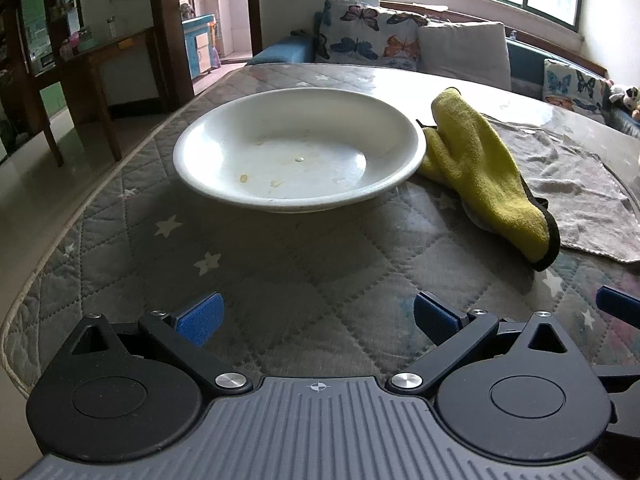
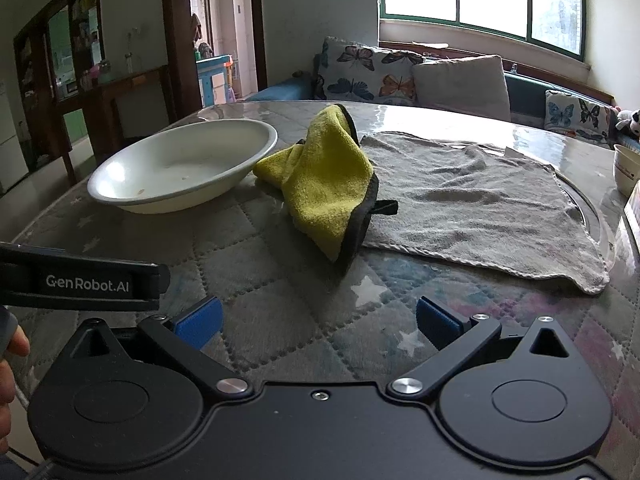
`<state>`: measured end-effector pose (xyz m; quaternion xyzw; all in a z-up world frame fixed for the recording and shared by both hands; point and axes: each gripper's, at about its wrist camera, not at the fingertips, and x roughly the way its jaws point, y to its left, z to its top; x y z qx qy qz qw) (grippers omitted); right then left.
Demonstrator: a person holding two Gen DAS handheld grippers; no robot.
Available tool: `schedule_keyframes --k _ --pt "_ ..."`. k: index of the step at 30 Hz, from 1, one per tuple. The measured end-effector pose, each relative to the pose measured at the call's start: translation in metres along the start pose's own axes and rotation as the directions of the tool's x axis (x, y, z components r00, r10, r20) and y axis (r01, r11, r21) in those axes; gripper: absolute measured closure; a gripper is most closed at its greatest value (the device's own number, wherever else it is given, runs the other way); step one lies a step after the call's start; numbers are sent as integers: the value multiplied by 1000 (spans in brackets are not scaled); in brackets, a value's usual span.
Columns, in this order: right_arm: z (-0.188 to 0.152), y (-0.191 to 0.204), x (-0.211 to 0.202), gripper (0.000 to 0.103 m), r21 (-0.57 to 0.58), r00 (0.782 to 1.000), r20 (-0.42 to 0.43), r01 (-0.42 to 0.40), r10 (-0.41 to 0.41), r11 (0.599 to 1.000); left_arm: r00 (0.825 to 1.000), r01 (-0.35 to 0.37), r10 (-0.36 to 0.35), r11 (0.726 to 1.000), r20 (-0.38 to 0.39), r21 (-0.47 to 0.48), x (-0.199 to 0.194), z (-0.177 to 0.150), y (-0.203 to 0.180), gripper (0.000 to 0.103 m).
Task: Clean bowl
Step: 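Move the right tool toward the yellow cloth beside the bowl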
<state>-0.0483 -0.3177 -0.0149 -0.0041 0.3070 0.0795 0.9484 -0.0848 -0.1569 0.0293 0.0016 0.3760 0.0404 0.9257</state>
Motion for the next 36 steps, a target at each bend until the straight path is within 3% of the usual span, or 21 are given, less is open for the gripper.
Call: schedule_keyframes --k 36 --pt "17 -7 15 0 -3 1000 -5 -6 6 1000 1000 0 0 1000 -5 15 13 24 -1 0"
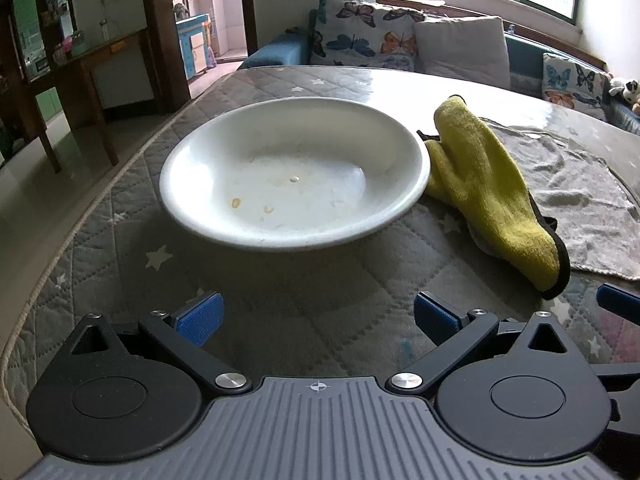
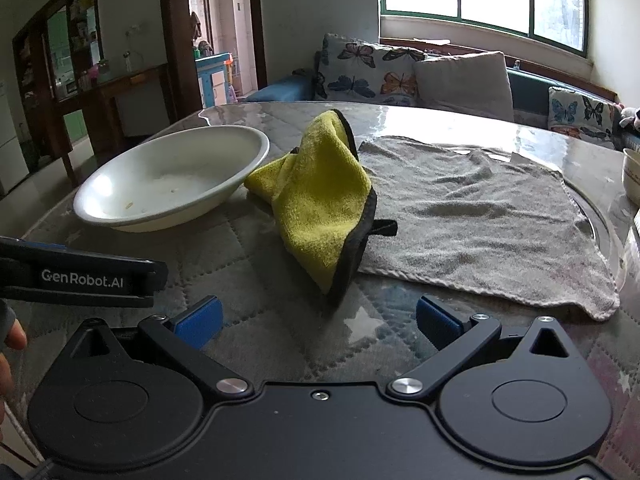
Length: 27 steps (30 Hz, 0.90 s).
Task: Clean bowl
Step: 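Move the right tool toward the yellow cloth beside the bowl, then grasp the yellow cloth with the right tool while the left tool approaches the bowl rim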
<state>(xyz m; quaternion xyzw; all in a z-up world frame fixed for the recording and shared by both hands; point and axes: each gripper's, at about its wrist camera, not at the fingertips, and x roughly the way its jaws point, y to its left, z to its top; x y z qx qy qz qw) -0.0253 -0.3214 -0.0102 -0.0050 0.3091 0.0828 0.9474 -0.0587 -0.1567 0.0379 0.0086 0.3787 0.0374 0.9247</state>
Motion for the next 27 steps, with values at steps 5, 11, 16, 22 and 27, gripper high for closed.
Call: schedule_keyframes --k 5,11,16,22,27 --pt "3 0 1 0 -14 1000 4 -1 1 1000 1000 0 0 1000 3 -4 0 4 3 0" --pt "10 0 2 0 -29 1000 13 -7 8 1000 1000 4 -4 1000 18 -1 -4 8 5 0" --pt "17 -4 3 0 -43 1000 17 -13 13 999 1000 6 -6 1000 29 -5 -8 10 8 0" --pt "29 -7 7 3 -60 999 25 -27 28 998 999 2 -1 1000 42 -16 -11 15 15 0" --pt "42 -7 14 7 -86 999 28 -41 44 995 999 -3 4 1000 48 -9 -12 17 19 0"
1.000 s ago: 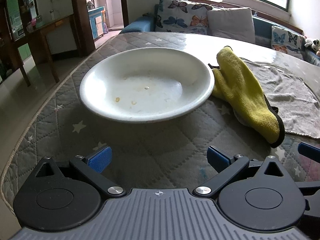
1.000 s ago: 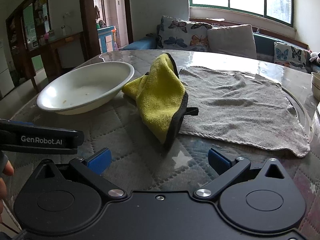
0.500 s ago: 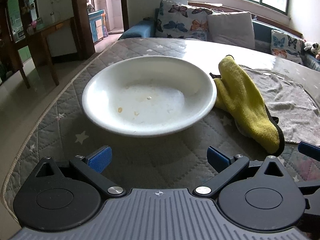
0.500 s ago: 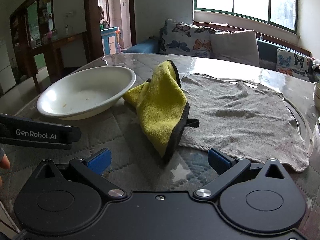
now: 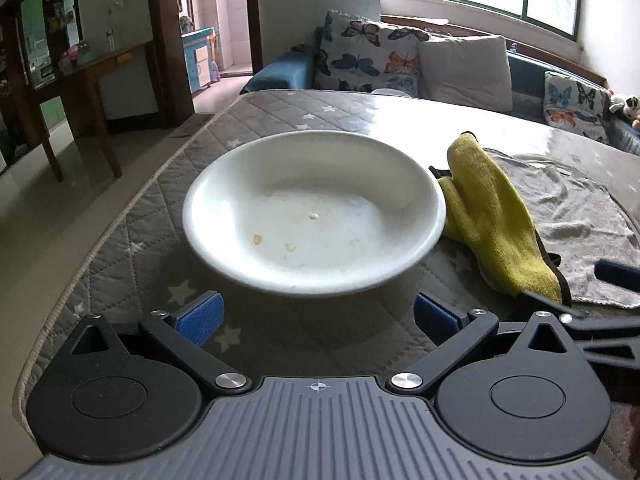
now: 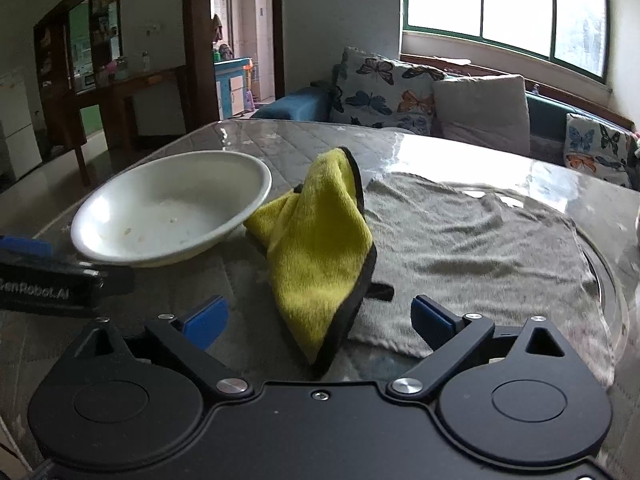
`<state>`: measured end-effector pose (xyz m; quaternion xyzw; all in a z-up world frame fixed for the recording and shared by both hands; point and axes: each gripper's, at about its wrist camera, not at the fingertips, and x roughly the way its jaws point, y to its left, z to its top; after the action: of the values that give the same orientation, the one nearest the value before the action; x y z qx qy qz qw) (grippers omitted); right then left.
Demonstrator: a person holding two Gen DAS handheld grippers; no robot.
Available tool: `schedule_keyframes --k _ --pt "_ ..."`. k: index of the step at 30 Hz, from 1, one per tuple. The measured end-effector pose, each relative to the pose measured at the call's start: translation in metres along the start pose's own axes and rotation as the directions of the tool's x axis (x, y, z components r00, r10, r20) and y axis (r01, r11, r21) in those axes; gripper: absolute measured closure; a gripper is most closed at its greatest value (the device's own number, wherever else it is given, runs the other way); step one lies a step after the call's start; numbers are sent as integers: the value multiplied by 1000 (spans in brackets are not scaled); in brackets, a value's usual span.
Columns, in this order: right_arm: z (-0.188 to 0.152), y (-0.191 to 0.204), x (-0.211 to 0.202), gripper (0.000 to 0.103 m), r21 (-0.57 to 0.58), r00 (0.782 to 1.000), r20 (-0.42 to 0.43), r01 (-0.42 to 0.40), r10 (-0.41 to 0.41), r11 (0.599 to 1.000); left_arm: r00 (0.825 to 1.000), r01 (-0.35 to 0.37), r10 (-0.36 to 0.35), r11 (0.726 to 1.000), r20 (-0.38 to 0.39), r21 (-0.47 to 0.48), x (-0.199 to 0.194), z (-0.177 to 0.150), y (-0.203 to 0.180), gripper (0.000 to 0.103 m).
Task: Clean bowl
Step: 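Grasp the yellow cloth with the right tool while the left tool approaches the bowl rim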
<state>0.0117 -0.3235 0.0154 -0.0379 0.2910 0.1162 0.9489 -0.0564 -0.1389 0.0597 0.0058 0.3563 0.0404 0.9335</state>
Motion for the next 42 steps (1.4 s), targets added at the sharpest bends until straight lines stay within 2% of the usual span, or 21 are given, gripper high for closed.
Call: schedule_keyframes --k 15,19,22,31,37,39,41,42 --pt "33 -9 40 22 -24 1000 -3 -2 1 1000 1000 10 -12 996 20 85 4 5 -2 0" --pt "36 -7 48 24 -43 1000 -9 -9 9 999 999 25 -29 990 22 141 8 5 -7 0" --pt "37 -4 54 31 -64 1000 -19 -20 19 998 999 36 -41 984 25 175 13 5 -9 0" --pt "42 0 68 37 -106 999 -32 -26 23 994 997 65 -77 959 31 276 30 11 -21 0" --pt "43 4 74 61 -152 997 -53 -57 49 987 992 104 -121 929 24 355 45 14 -34 2" --pt "44 2 72 69 -145 997 -53 -66 58 987 991 114 -129 926 18 361 49 15 -35 6" --pt "46 1 70 78 -138 996 -53 -75 68 988 988 142 -152 920 0 366 56 17 -36 17" --pt "46 -1 68 79 -128 996 -52 -82 76 988 988 145 -154 919 -5 367 57 17 -37 18"
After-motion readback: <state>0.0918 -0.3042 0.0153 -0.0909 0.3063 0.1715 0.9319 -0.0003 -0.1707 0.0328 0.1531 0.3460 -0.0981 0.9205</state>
